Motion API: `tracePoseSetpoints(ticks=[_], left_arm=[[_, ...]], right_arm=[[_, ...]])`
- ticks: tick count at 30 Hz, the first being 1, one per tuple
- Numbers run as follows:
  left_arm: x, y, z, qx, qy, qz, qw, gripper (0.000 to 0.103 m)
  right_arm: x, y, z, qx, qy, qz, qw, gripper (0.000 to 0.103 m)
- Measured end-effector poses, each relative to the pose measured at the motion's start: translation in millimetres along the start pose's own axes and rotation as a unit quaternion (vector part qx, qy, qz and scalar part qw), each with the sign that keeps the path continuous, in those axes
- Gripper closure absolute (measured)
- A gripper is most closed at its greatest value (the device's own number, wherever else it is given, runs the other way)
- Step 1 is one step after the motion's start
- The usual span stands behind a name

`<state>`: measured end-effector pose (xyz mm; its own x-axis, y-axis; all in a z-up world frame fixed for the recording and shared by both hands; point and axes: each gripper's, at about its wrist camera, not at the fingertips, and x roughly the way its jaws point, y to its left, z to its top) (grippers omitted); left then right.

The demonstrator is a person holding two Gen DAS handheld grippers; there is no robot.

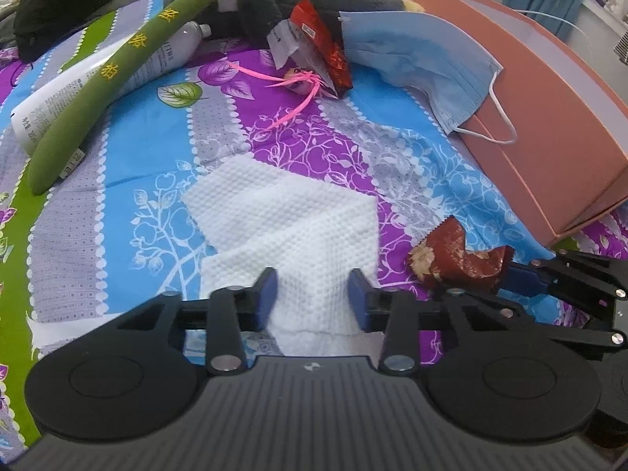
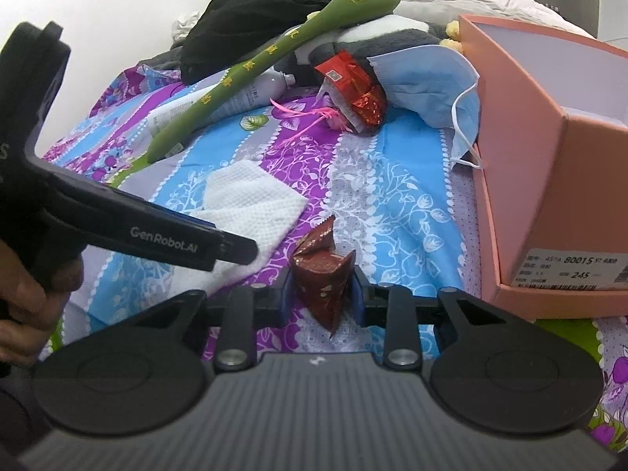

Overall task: Organize soft objects
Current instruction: 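Lift and carry the tissue with the left gripper while the right gripper carries the candy to the box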

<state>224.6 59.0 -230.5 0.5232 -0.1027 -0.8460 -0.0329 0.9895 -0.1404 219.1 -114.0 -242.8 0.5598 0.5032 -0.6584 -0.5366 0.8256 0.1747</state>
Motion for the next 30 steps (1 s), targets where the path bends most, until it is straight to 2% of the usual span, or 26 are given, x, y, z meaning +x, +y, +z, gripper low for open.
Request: tracePoseSetpoints(ticks=[1,3,5,6,14,30], left_arm=[[-1,1,0,-0.004,-0.002,0.0,1.0,0.068],[-2,0,-1,-0.01,-0.006,0.001,0.9999,0.085],[-5,-1,-1,-0.017,-0.009,0.0,0.9998,0.094],[-7,-2,-1,-0.021,-0.011,0.001,0.9997,0.095],[-34,-8,-3,-0.033,-0.031,-0.013,0.9989,0.097],[-130,-39,4,-0.01,-0.1,-0.051,0.9936,0.097]], right_arm=[[-1,0,0,0.002,0.0,-0.001,1.0,0.071],[-2,0,1,0.003,-0.001,-0.002,1.0,0.071],[-4,1,3,0.001,-0.003,-0.007,1.0,0.071],[-6,1,4,0.0,-0.005,-0.011,1.0,0.071],[-34,2,17,0.006,-0.028,-0.032,0.999,0.071],[-108,22,41,0.02,-0.091,-0.059,0.994,0.071]])
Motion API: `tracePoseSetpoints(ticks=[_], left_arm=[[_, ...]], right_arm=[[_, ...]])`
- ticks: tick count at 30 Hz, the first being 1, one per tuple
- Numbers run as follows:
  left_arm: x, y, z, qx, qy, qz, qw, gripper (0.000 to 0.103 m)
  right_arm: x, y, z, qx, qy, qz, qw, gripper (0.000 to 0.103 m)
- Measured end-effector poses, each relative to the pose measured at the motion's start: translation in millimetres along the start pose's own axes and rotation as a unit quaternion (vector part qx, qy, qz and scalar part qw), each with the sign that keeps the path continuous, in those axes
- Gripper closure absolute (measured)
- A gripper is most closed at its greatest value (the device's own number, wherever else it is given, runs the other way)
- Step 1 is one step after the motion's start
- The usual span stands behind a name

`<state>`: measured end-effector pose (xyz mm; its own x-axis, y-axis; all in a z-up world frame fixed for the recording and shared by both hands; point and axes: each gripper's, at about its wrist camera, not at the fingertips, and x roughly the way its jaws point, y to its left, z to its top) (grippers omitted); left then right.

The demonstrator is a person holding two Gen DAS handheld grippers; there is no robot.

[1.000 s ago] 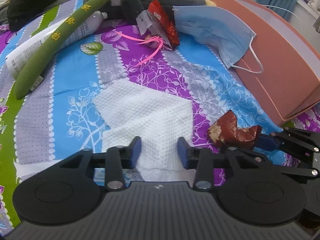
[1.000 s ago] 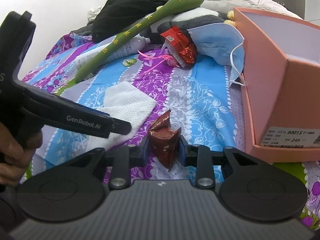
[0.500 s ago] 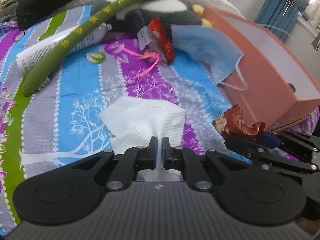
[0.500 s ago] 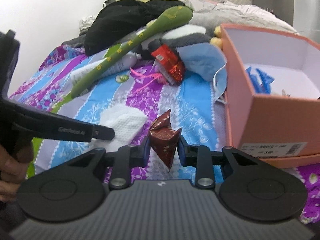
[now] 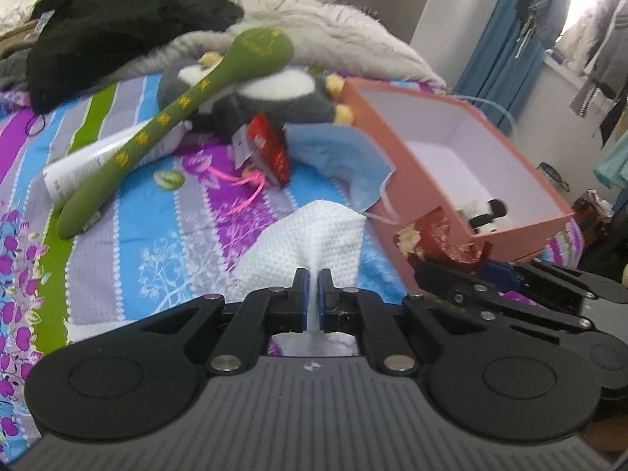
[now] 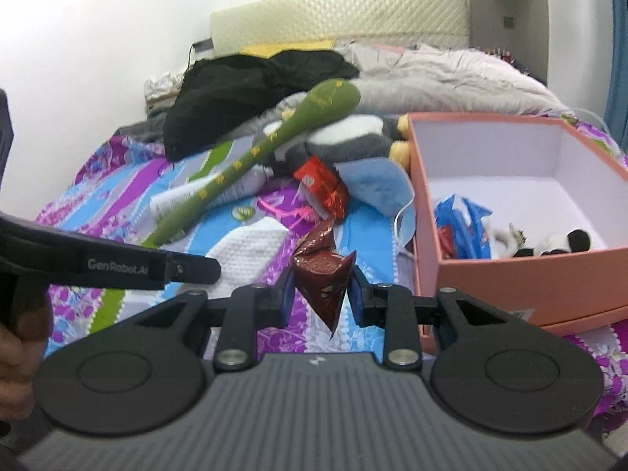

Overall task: Organize soft objects
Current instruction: 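Lift and carry the tissue with the left gripper while the right gripper carries the candy to the box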

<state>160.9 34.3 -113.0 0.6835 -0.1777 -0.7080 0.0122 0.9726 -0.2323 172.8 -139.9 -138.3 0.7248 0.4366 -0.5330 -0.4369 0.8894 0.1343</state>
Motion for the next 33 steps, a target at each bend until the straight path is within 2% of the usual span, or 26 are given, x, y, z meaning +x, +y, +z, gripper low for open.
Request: tracePoseSetpoints(ticks=[7,12,24,29,33], left_arm=[[-25,-18,8,0.004,-0.021,-0.015,0.9997,0.097],[-31,-37,7,0.019,-0.024,-0.033,0.999,0.097],[-24,-89,3,0.049,-0.018,-0.09,0.9946,0.097],[-10,-107,11,0.063,-0.015,-0.104,0.9925,0.097],[-2,-124,30,0.085,-0.024,-0.111,0.9899,0.097]], right_arm=[[-28,-3,14,0.003,-0.029,-0.01,1.0,0.071],[-43,-11,12,0.013,-0.031,-0.022,0.999,0.071],[-91,-43,-7,0.045,-0.035,-0.083,0.995,0.071],[-93,-60,-8,0.063,-0.04,-0.1,0.992,0.071],[-86,-78,3,0.068,-0.036,-0.116,0.99,0.071]])
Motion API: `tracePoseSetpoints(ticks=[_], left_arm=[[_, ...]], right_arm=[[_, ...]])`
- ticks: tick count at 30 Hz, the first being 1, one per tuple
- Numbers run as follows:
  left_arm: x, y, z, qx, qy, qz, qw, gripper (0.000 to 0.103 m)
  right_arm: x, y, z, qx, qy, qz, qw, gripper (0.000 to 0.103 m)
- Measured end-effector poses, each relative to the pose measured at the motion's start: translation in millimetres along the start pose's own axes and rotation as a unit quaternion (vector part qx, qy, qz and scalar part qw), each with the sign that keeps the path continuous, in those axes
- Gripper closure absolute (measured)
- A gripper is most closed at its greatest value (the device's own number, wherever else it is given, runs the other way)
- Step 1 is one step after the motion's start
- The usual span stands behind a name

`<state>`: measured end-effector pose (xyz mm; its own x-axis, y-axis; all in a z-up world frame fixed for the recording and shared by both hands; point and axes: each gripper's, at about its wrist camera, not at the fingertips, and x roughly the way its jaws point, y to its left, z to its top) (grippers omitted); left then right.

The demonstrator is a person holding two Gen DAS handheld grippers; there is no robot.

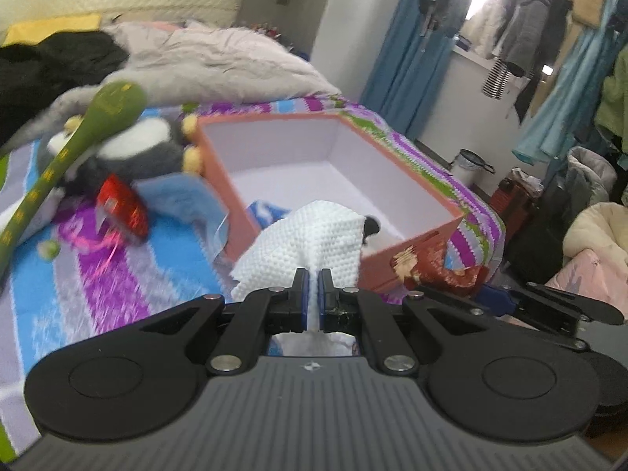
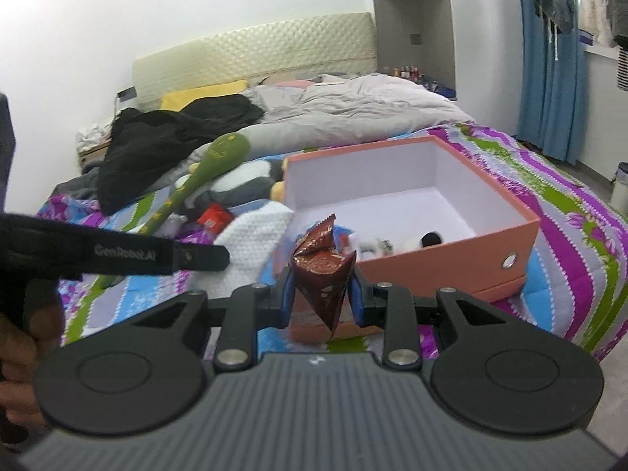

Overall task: Organize soft objects
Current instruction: 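Lift and carry the tissue with the left gripper while the right gripper carries the candy to the box, then open both grippers over the pink box to drop tissue and candy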

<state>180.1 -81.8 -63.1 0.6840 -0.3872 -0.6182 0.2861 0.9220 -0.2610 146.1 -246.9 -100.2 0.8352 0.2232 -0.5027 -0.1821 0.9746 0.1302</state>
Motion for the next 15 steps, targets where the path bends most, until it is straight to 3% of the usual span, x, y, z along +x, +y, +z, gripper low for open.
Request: tracePoseSetpoints(ticks=[4,8,15], left_arm=[[14,-11,31,0.018,-0.009,-0.008,0.9998,0.097],[36,-19,62,0.023,-0.009,-0.014,0.9996,0.097],[103,-22,102,0.036,0.036,-0.003,0.9987,0.097]], right_arm=[[15,-15,23,-0.008,-0.009,-0.034,0.999,0.071],[41,-39,46,0.013,-0.002,-0.034,0.999,0.071],[96,-72,72,0.036,0.051,-0.053,0.997,0.071]])
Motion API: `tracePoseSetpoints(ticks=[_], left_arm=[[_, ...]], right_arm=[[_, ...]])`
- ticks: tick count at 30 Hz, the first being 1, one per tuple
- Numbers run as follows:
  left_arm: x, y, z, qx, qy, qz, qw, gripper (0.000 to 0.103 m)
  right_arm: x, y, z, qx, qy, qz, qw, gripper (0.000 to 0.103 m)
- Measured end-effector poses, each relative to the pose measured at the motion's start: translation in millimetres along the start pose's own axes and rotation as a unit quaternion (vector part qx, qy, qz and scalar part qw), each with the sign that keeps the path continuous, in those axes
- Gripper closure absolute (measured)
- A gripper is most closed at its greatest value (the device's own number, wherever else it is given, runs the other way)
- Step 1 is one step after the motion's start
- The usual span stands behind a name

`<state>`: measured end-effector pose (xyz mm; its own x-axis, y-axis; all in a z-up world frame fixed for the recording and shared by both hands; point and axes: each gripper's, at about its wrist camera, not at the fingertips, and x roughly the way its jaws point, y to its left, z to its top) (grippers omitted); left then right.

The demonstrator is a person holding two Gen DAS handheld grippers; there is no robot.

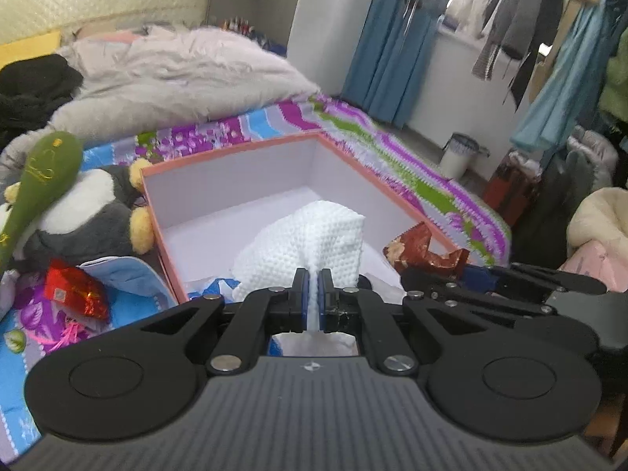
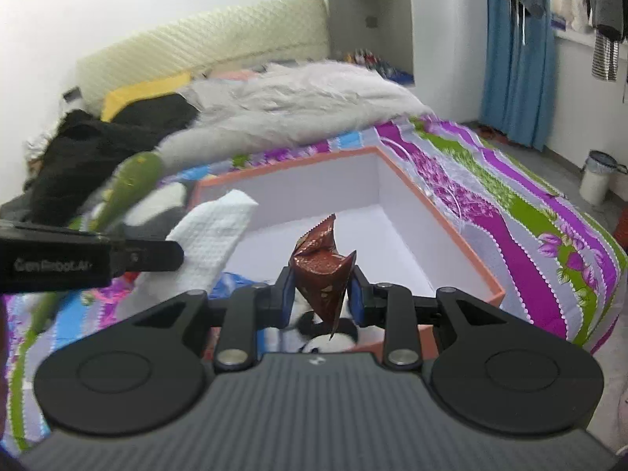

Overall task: Organize soft objects
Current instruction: 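Open both grippers over the pink box to drop tissue and candy, then withdraw both grippers from the pink box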

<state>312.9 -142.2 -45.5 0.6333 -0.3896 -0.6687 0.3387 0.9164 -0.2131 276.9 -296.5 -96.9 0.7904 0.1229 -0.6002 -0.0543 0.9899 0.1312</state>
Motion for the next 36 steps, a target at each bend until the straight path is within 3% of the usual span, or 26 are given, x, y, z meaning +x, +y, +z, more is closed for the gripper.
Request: tracePoseSetpoints(ticks=[9,17,19,22,36], left_arm=[[90,32,32,-0.041,0.103,-0.008,0.9938,0.097],[109,32,37,-0.033,0.145,0.001,0.9888,0.096],[111,35,37,-0.041,0.155,0.001,0.9871,0.088],[108,37,35,-0.039,0.147,0.006,0.9883,0.077],[49,32,20,-0.006,0.067,0.014,0.9977,0.076]], right_arm=[[50,-27,16,0.024,0.088,0.0,0.996,0.071],[64,-42,18,0.03,0.11,-0.022,0.993,0.068],[63,-41,16,0.027,0.11,-0.021,0.993,0.062],[61,-42,14,0.026,0.106,-0.018,0.994,0.055],[21,-25,-1,0.021,0.043,0.002,0.999,0.055]])
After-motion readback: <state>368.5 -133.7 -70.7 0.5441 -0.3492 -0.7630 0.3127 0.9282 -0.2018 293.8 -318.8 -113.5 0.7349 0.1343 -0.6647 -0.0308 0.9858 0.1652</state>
